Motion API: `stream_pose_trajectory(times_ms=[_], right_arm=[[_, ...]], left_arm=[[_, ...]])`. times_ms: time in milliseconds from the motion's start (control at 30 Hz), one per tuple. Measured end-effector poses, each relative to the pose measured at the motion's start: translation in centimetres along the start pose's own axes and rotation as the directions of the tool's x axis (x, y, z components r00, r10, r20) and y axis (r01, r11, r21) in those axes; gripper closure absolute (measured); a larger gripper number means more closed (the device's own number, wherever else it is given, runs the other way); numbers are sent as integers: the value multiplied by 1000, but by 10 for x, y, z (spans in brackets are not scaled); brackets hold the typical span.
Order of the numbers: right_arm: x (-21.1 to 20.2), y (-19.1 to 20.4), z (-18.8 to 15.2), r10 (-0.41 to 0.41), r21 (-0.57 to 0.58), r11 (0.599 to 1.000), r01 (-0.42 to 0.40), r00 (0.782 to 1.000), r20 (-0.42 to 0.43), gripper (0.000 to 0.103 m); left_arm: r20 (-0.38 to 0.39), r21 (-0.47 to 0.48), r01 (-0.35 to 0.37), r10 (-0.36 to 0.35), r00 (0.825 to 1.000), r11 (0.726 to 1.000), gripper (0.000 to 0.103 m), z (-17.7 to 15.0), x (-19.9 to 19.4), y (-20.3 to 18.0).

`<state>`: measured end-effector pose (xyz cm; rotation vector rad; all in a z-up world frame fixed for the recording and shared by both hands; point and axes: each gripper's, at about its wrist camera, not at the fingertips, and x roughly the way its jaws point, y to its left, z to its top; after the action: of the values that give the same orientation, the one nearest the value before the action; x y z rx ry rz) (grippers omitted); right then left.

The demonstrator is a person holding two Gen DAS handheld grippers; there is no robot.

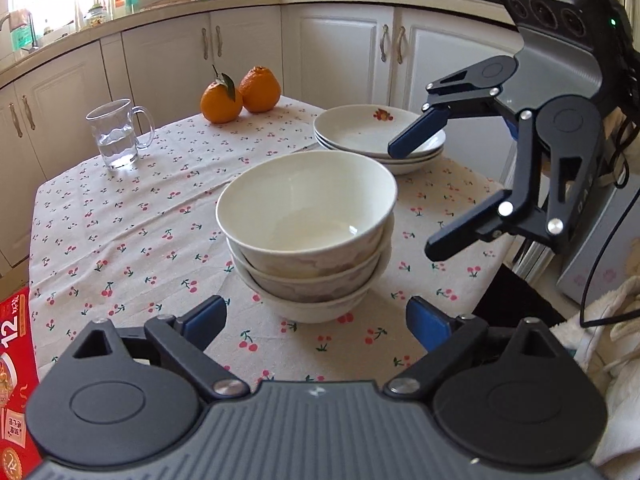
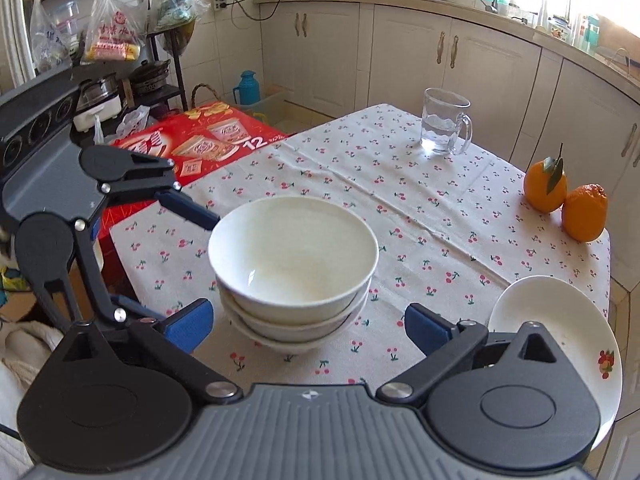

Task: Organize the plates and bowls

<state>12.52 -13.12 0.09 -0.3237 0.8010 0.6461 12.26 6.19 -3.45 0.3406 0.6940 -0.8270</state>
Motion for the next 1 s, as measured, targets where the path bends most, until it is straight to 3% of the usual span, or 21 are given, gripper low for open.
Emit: stream_pose_trajectory(times_ms=[200, 500, 1000], right_arm=[[23, 11, -14, -26, -74, 997, 22, 998, -54, 0], [57, 6, -10, -17, -156, 988, 2, 996, -92, 0], [73, -6, 3, 95, -228, 965, -126, 985, -144, 7]], left_arm=[[-55, 37, 45, -43, 998, 998, 7, 1, 19, 10], [-114, 80, 145, -136, 984, 986, 9, 6, 43, 29], [-199, 254, 323, -277, 940, 912, 19, 21, 60, 41]])
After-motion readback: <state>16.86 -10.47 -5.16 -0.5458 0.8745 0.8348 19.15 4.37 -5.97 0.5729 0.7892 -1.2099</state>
